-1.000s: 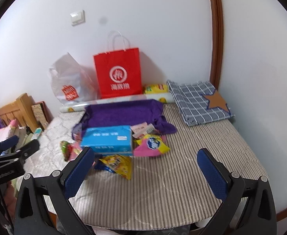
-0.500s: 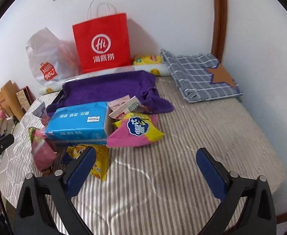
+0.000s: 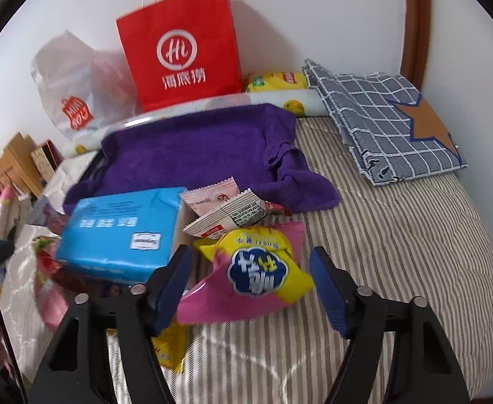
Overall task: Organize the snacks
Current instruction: 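Grasp the green snack bag with the left tool while the right tool grasps the yellow-pink chip bag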
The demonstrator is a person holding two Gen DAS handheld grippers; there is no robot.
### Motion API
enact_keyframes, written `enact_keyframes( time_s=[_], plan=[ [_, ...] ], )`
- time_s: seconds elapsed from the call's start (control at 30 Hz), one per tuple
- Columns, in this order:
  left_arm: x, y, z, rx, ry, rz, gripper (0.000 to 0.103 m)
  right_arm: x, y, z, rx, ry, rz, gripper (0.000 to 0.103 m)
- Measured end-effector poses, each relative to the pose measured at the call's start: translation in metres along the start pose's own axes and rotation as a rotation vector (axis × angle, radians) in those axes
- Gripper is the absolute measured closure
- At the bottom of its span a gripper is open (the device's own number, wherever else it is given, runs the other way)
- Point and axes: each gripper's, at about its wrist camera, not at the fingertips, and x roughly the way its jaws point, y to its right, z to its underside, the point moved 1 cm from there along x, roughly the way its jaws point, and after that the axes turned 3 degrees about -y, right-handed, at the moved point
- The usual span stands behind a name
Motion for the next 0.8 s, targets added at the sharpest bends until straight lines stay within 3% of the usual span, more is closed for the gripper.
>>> enact_keyframes(
  time_s=[0.17,0.23,0.43,0.8],
  plan=[
    [0.007,-0.004,-0.002,0.001,0.016,-0.013,0.0,0.021,0.0,0.002,-0.007,-0.046,-0.007,0.034],
    [0.009,-0.006,0.0,0.001,0.011,-0.021,0.0,0.025,0.001,0.005,-0.01,-0.044,0.007,0.039],
    [0.017,-0.011,0.002,-0.006,-0.016,-0.02,0.0,0.015,0.006,0.011,-0.004,-0.021,0.0,0.045],
    [0.029,-0.016,0.002,0.006,-0.063,-0.038,0.0,-0.014,0.015,0.04,0.038,-0.014,-0.039,0.046]
  ],
)
